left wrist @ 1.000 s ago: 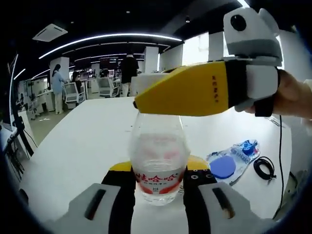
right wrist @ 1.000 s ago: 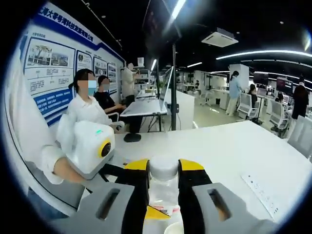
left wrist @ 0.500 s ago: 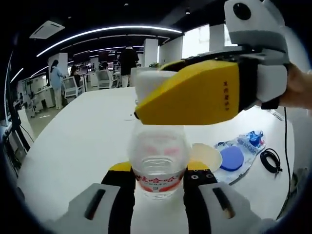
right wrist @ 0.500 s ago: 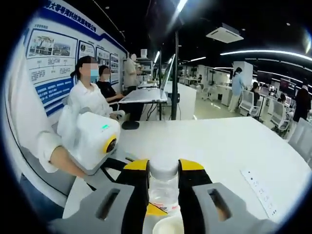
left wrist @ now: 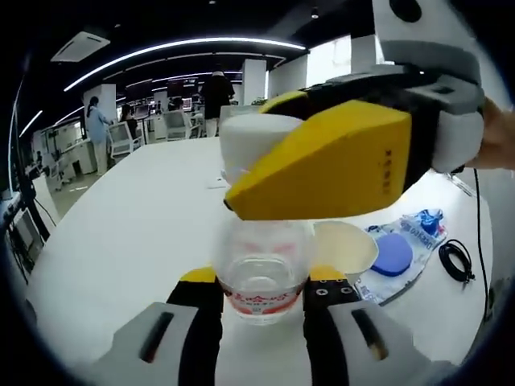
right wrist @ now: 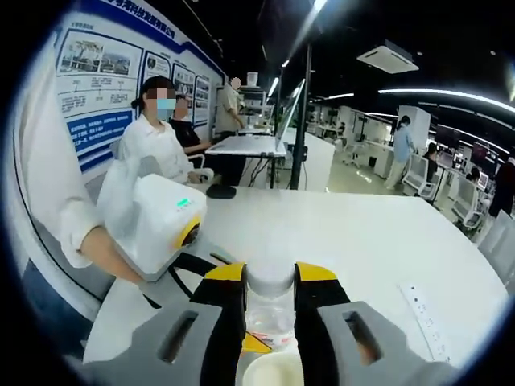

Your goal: Arrange the tabletop items into an orderly group along one side of the table until the central work area is clear of visible clutter.

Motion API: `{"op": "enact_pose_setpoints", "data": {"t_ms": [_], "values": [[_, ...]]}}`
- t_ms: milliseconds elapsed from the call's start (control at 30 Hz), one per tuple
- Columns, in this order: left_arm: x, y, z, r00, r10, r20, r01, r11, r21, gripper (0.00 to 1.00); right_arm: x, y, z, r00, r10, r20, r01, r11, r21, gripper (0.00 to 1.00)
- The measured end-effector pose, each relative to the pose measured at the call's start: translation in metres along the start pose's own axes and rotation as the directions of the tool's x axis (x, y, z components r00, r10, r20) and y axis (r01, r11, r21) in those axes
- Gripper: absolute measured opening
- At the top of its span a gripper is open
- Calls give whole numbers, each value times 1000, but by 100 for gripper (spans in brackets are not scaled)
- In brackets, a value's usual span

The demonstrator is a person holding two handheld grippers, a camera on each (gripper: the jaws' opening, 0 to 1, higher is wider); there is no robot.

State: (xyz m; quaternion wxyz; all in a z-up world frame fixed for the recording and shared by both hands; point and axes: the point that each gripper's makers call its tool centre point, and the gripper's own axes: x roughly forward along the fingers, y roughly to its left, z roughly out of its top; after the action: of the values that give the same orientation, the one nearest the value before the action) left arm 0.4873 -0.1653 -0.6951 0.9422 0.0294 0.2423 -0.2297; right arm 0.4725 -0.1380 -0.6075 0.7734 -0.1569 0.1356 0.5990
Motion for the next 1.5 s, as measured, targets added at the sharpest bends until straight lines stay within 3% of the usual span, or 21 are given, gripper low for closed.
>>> {"op": "enact_pose_setpoints", "data": {"t_ms": [267, 433, 600, 767, 867, 1000, 1167, 1233, 1300, 1400, 1500], "values": [[0, -1, 2, 1000, -16, 13, 16, 999, 30, 39, -2, -5, 0, 1000, -1, 23, 0, 1000, 30, 19], [-4, -2, 2, 998, -57, 18, 57, 998, 33, 39, -2, -3, -1, 999, 31, 35, -32, 999, 43, 19], [-21, 4, 4, 995, -86, 46, 84, 996, 36, 39, -1, -5, -1, 997, 75, 28, -76, 997, 32, 19], [-49, 10, -3, 991, -101, 83, 103, 995, -11, 36, -2, 0, -2, 991, 136, 21, -135, 991, -8, 19], [-68, 2, 2, 974, -150, 167, 157, 987, -27, 36, -3, 1, -2, 988, 152, 20, -152, 988, -19, 19], [-82, 4, -9, 979, -139, 148, 140, 990, 1, 38, -4, 3, -2, 987, 159, 38, -158, 987, -23, 19], [-88, 6, -22, 979, -148, 140, 155, 987, -40, 40, -2, 4, -1, 989, 143, 49, -142, 990, -23, 20], [-90, 8, -27, 980, -145, 135, 153, 987, -52, 41, -1, 2, -2, 992, 123, 37, -121, 991, -52, 20], [-92, 12, -28, 982, -135, 129, 144, 988, -60, 41, 1, 1, -17, 992, 120, -49, -123, 991, -60, 22], [-104, 18, -14, 974, -132, 184, 143, 989, -48, 46, 4, 2, -32, 988, 112, -102, -122, 988, -99, 30], [-114, 26, -5, 967, -115, 227, 132, 990, -57, 51, 5, 3, -31, 991, 108, -76, -112, 993, -48, 32]]}}
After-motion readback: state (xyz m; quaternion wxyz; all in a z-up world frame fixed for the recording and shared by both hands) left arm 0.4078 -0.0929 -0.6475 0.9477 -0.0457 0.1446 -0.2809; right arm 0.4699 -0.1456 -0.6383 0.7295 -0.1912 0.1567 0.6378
